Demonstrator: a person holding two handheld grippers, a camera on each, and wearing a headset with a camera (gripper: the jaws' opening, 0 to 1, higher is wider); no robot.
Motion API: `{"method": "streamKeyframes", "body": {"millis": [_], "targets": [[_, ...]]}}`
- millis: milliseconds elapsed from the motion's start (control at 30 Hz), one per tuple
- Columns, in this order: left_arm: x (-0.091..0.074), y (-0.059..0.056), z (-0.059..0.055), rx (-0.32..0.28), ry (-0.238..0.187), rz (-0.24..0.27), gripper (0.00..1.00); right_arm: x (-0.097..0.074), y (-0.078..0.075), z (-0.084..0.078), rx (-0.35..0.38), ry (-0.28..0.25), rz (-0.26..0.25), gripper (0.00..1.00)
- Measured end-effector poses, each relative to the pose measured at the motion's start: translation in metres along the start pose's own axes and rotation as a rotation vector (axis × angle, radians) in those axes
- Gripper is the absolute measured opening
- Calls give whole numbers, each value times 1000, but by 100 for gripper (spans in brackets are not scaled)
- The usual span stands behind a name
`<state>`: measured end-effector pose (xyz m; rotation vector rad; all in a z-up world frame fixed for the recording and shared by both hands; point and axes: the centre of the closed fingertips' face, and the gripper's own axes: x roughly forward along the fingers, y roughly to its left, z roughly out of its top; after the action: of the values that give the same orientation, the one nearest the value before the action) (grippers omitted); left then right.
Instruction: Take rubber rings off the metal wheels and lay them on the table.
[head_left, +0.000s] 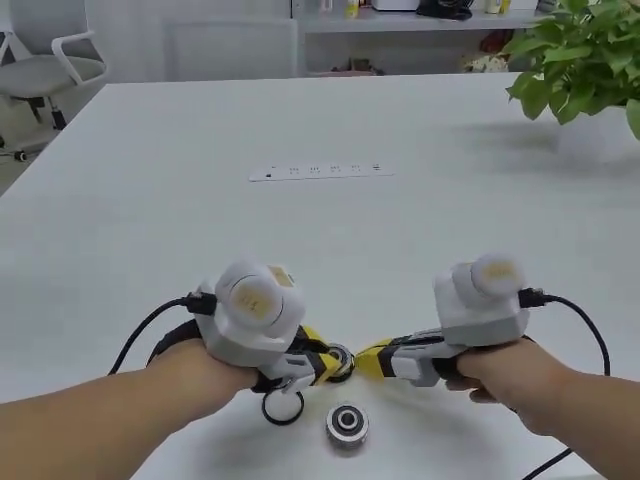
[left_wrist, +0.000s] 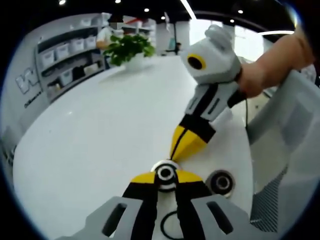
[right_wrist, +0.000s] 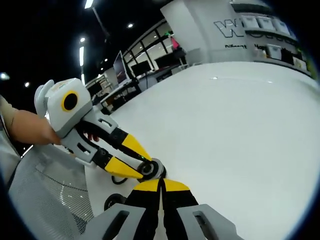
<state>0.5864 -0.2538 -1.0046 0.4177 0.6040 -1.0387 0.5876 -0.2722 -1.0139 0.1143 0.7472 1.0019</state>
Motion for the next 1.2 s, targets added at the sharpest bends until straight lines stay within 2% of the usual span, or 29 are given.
{"method": "streamKeyframes", "body": {"millis": [67, 267, 767, 867, 900, 933, 967, 1200], "targets": [[0, 0, 0, -5, 1, 5, 13, -1, 2, 5, 42, -29, 15, 0], [0, -2, 0, -10, 6, 17, 13, -1, 5, 5, 67, -44, 31, 0], [0, -1, 0, -10, 9, 22, 12, 2, 15, 7, 51, -40, 64, 0], [1, -2, 1, -6, 6, 17, 12, 2, 21, 10, 62, -55, 99, 0], [1, -3, 1, -4, 4, 16, 12, 3, 32, 13, 80, -65, 154, 0], [1, -2, 3, 6, -1, 21, 12, 3, 24, 21, 70, -99, 100, 0], [1, -2, 2, -2, 0, 18, 12, 2, 26, 15, 43, -58, 110, 0], [0, -3, 3, -4, -7, 23, 12, 0, 24, 13, 77, -68, 120, 0]]}}
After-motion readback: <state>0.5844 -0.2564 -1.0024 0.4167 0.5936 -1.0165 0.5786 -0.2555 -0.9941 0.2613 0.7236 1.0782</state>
